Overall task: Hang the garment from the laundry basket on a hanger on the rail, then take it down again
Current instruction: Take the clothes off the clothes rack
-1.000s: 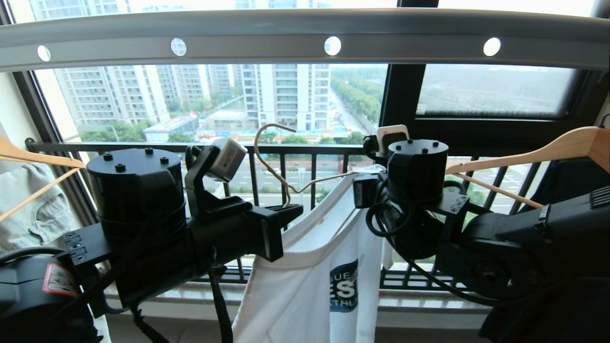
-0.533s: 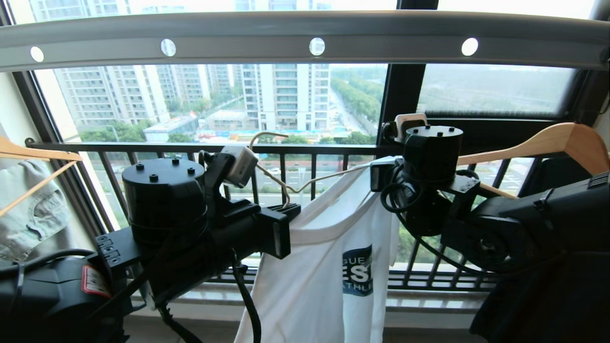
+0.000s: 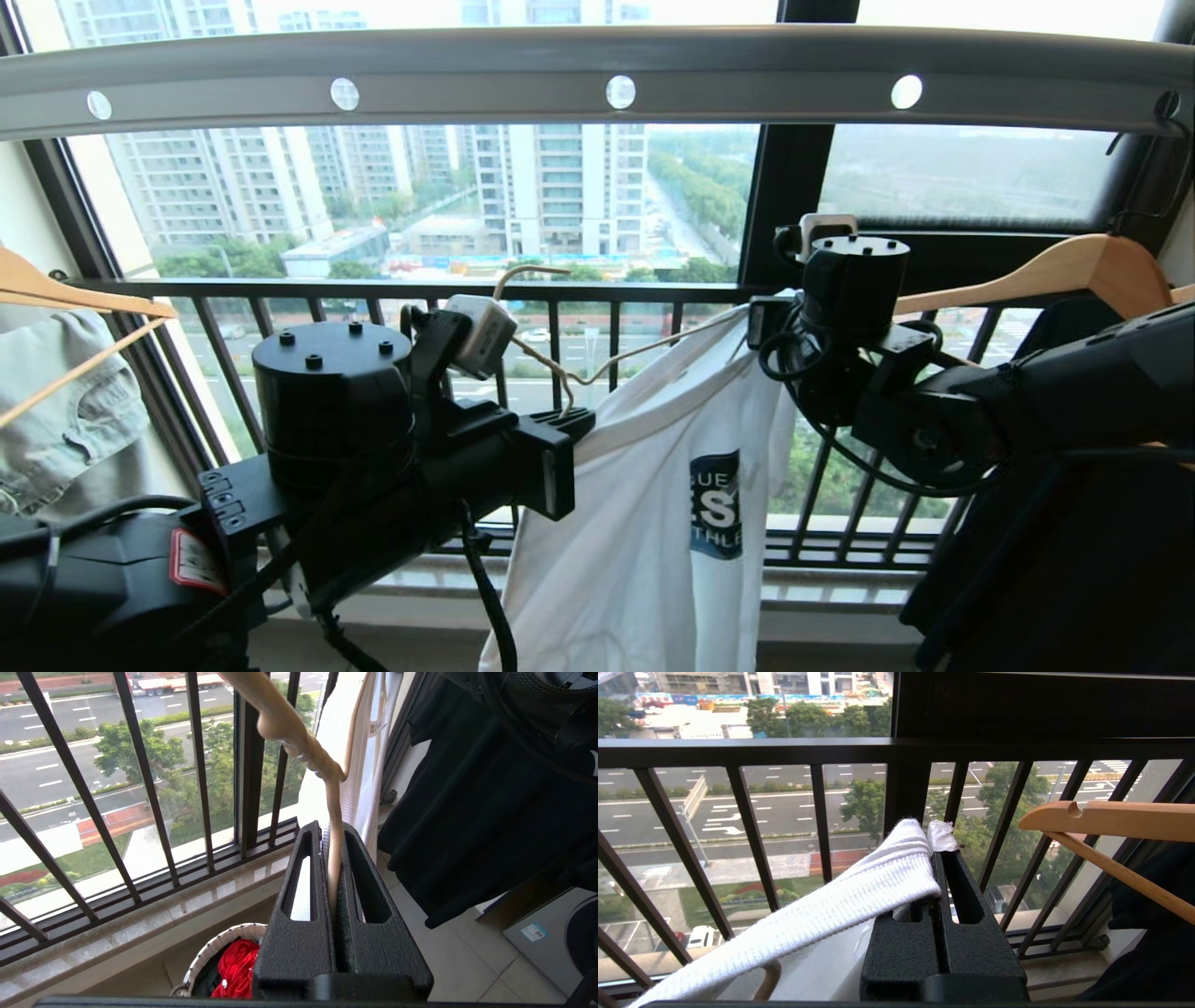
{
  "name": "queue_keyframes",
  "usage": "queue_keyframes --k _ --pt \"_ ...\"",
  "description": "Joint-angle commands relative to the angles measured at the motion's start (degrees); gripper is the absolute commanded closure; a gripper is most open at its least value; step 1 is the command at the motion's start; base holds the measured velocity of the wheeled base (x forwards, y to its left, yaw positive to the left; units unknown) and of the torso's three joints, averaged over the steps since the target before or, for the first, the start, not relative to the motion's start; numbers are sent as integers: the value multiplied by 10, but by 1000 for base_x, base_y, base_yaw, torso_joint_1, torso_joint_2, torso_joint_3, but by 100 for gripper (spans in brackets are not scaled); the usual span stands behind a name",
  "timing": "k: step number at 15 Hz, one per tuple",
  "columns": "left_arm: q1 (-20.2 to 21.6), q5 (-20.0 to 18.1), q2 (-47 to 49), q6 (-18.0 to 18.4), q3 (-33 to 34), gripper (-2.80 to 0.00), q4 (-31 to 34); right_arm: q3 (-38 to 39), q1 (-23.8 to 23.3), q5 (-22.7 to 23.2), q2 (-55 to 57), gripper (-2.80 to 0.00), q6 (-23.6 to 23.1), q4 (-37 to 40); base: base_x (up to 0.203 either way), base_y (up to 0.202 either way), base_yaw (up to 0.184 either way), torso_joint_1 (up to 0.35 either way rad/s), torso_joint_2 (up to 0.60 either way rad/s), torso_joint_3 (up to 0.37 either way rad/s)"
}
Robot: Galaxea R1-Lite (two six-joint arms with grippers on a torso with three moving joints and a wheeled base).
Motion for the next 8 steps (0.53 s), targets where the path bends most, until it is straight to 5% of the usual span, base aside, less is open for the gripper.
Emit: queue_keyframes --k 1,8 --pt "0 10 -9 0 -2 0 -2 -1 -5 -4 8 0 0 -3 0 0 0 0 0 0" --pt "1 19 -35 0 -9 0 -2 -1 -11 1 22 0 -1 -1 0 0 0 0 0 0"
